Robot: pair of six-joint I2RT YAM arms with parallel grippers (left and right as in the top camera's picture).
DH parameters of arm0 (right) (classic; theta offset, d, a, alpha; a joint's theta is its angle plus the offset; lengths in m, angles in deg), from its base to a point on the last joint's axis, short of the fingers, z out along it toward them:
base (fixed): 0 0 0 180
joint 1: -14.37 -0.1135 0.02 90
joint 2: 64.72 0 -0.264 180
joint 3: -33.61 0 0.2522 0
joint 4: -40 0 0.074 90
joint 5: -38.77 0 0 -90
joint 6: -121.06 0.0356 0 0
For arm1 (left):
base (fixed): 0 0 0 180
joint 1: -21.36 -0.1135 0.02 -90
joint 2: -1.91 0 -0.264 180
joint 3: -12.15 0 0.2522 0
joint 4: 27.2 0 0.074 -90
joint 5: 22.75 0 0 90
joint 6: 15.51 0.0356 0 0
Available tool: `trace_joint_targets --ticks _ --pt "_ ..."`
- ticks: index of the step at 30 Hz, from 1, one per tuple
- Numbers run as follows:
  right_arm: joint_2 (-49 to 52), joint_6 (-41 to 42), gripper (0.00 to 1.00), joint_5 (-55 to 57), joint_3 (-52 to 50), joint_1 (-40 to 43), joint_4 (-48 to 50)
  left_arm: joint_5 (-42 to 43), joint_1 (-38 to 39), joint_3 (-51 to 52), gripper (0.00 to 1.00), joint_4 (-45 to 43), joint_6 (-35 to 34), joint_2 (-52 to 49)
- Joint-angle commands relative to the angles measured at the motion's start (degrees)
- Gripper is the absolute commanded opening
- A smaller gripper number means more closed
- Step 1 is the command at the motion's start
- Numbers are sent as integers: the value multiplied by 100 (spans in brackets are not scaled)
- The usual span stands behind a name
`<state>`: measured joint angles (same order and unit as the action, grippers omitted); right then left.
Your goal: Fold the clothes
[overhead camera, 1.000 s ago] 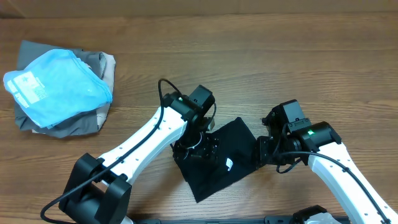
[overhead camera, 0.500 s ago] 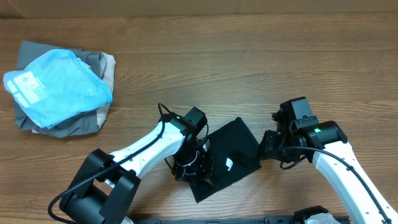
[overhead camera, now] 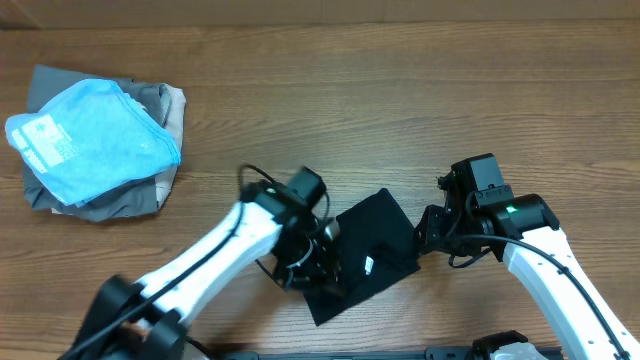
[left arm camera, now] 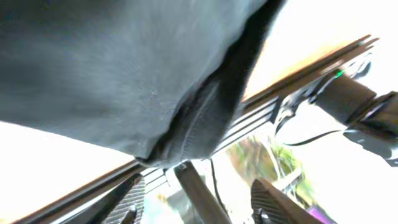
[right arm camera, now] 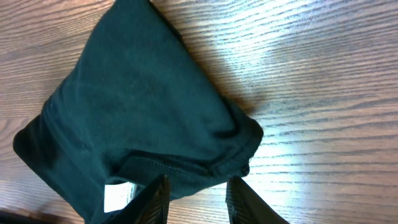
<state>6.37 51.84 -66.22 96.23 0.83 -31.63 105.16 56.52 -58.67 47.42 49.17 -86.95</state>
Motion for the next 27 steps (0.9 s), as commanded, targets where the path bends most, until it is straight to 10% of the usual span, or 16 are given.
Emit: trace_joint_targets --ticks 1,10,27 --pt "-26 28 34 37 140 28 59 -730 -70 -136 60 11 173 245" --pt "-26 31 34 33 140 28 55 -1825 380 55 18 -973 -605 -22" --pt "-26 46 34 -146 140 28 55 -166 1027 55 10 -28 695 -772"
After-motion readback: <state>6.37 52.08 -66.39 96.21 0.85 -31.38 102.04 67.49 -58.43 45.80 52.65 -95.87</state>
